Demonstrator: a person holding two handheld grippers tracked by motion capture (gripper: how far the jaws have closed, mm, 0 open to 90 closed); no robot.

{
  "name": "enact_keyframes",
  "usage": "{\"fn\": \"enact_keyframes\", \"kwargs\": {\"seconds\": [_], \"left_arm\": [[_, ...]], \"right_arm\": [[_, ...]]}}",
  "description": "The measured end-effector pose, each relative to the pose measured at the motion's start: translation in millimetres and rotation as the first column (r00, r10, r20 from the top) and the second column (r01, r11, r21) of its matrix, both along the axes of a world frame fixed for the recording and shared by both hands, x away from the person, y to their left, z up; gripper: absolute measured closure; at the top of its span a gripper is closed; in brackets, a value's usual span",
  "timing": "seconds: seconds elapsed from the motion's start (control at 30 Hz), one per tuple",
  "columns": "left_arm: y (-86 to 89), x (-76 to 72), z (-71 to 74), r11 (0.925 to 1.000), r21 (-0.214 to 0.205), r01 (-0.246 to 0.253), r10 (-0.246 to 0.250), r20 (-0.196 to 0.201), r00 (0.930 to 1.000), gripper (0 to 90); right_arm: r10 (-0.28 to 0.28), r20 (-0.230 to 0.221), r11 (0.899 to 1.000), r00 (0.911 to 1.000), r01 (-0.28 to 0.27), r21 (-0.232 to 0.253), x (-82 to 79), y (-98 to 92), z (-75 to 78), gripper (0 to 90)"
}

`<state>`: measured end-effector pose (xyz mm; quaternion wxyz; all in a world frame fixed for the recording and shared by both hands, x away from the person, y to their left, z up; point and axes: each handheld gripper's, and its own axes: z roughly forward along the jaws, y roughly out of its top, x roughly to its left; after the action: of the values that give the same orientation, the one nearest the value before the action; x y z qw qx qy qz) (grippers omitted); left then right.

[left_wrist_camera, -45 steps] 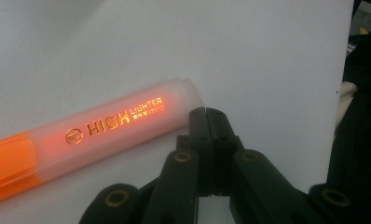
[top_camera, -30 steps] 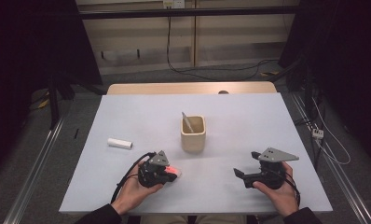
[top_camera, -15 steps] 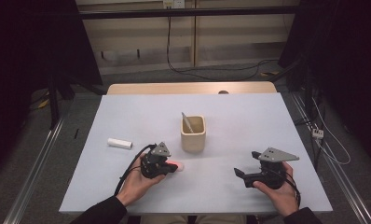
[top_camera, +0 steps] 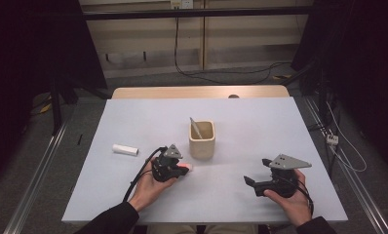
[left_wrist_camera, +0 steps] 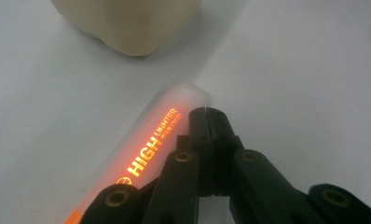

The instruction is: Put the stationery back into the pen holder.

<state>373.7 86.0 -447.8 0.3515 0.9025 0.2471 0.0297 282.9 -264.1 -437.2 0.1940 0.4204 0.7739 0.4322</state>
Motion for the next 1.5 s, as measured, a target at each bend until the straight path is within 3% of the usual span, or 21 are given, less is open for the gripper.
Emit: {"fn": "enact_keyframes", "kwargs": {"seconds": [0.43,0.6,0.77,0.83,0.97,1.13,1.23,1.27,1.4,1.5], "left_arm": [[-0.3,8.2,-2.4,0.9988,0.004,-0.048,0.048,0.005,0.9988,90.0],[1.3,7.9,-4.5,0.997,-0.027,-0.072,0.071,-0.012,0.9974,90.0],[1.8,8.4,-5.0,0.9967,-0.033,-0.074,0.074,-0.008,0.9972,90.0],[1.9,7.7,-5.0,0.9949,-0.02,-0.099,0.099,0.016,0.995,89.7],[5.3,9.4,-5.0,0.9958,-0.033,-0.085,0.085,-0.007,0.9963,89.1],[8.0,3.7,0.3,0.9996,-0.021,-0.018,0.018,-0.009,0.9998,80.9],[10.8,-1.3,5.1,1.0,-0.009,0.002,-0.002,0.027,0.9996,74.4],[12.7,-1.9,7.7,1.0,0.001,-0.003,0.003,0.046,0.9989,70.8],[23.3,-0.2,15.6,0.9993,-0.029,-0.024,0.026,0.071,0.9972,49.8],[27.2,2.2,20.1,0.999,-0.03,-0.033,0.036,0.1,0.9943,33.5]], "right_arm": [[0.004,-0.008,1.0,1.0,-0.004,0.001,0.7,0.1,-0.6,7.6],[0.005,-0.02,1.0,0.9998,-0.005,0.002,1.3,0.2,-1.9,7.6],[0.006,-0.02,1.0,0.9998,-0.006,0.004,1.1,0.1,-1.7,7.6],[0.006,-0.021,1.0,0.9998,-0.006,0.004,1.3,0.2,-2.1,7.6],[0.007,-0.021,1.0,0.9998,-0.007,0.004,1.5,0.3,-2.2,7.4],[0.006,-0.021,1.0,0.9998,-0.006,0.007,1.2,-0.1,-1.9,7.4],[0.008,-0.021,1.0,0.9998,-0.008,0.007,1.0,0.1,-1.9,7.4],[0.008,-0.02,1.0,0.9998,-0.008,0.007,0.9,0.1,-1.8,7.4],[0.01,-0.019,1.0,0.9998,-0.01,0.008,0.6,0.2,-1.5,7.7],[0.009,-0.02,1.0,0.9998,-0.009,0.009,1.2,0.4,-2.0,7.7]]}}
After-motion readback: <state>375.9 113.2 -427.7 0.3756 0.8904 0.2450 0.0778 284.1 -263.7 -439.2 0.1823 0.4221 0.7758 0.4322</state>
